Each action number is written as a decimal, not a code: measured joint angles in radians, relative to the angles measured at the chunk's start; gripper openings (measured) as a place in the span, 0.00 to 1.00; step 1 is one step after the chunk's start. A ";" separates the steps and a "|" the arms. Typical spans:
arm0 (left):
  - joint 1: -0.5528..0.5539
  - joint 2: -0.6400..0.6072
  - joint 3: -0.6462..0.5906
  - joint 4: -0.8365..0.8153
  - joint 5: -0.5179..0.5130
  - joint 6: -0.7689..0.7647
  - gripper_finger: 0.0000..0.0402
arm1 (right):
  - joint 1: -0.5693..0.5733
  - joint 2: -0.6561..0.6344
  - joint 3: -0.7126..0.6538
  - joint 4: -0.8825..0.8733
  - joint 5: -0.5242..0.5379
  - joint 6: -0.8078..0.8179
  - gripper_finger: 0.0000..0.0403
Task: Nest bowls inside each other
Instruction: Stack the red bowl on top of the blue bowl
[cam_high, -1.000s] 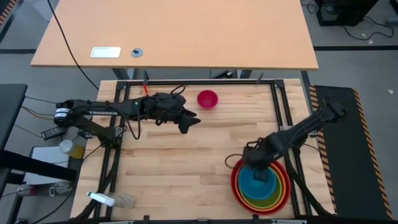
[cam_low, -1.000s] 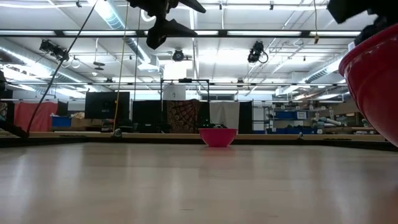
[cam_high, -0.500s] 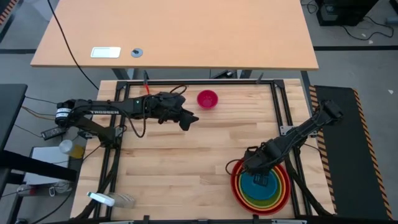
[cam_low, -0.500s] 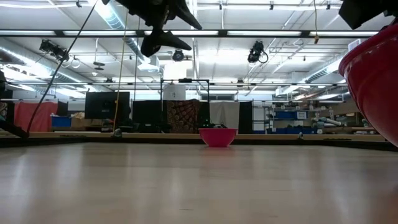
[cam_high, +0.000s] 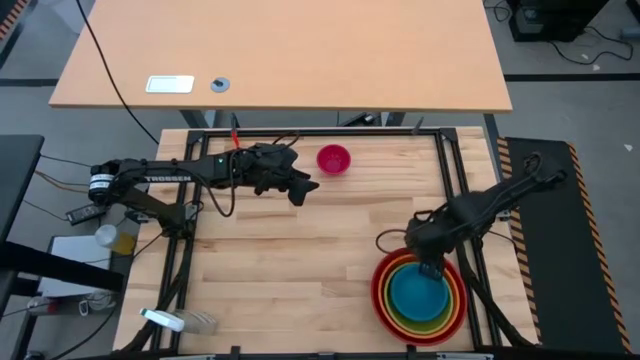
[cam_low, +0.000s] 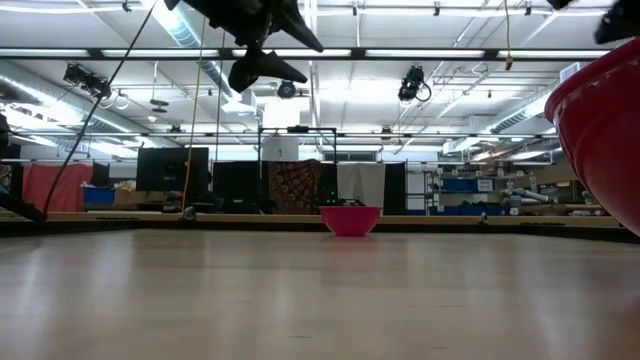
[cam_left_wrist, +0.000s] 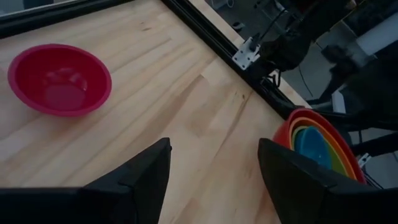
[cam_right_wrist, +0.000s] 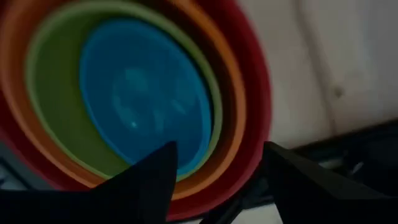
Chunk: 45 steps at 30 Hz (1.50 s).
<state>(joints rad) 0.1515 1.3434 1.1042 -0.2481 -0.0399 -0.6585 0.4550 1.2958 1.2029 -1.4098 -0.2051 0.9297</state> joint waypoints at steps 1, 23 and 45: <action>0.000 0.000 0.000 -0.001 -0.001 0.000 0.61 | -0.007 -0.009 0.018 -0.002 0.021 -0.029 0.61; -0.015 0.000 0.000 0.020 -0.056 -0.021 0.61 | -0.633 0.091 0.086 0.435 0.301 -0.668 0.62; 0.059 0.168 0.001 0.012 -0.138 0.535 0.52 | -0.854 0.130 0.086 0.600 0.112 -0.590 0.59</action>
<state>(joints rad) 0.2104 1.5111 1.1049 -0.2357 -0.1783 -0.1231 -0.3988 1.4258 1.2884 -0.8100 -0.0933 0.3395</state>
